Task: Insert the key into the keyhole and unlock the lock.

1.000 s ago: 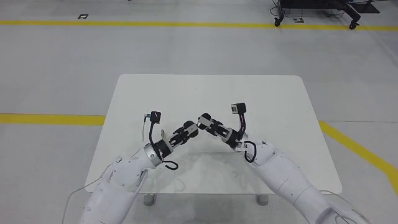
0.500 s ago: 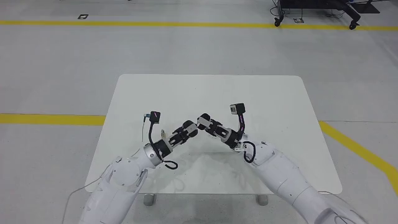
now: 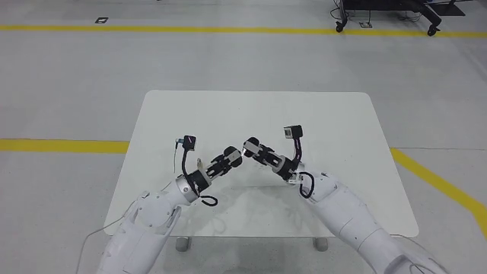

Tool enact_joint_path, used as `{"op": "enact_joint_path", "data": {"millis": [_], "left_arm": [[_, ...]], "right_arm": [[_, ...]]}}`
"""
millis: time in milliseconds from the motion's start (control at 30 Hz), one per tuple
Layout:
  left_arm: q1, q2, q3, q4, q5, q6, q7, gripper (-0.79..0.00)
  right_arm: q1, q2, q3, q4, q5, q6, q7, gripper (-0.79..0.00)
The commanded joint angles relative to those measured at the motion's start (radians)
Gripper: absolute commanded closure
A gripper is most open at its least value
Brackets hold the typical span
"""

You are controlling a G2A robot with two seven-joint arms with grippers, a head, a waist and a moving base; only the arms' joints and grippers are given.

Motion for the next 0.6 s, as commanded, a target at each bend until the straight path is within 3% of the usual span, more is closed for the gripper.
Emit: {"op": "enact_joint_path", "data": {"millis": [0,233,367,567], "left_arm": [[0.0,0.0,0.001,-0.001,-0.003,0.001,-0.003,-0.117],[-0.001,0.001,0.002,0.002,-0.023,-0.002,-0.013,-0.139],[-0.001,0.002,0.002,0.002,-0.025,-0.002,-0.014,-0.203],[-0.002,0.002,0.004,0.002,-0.031,0.0,-0.015,-0.16]], "right_arm": [[0.0,0.001,0.01,-0.001,-0.002,-0.002,-0.002,0.0],[-0.009,0.0,0.025,-0.012,-0.014,0.006,0.001,0.0],[-0.013,-0.003,0.026,-0.02,-0.014,0.012,0.006,0.0],[-0.015,-0.008,0.025,-0.024,-0.017,0.017,0.014,0.0]]}}
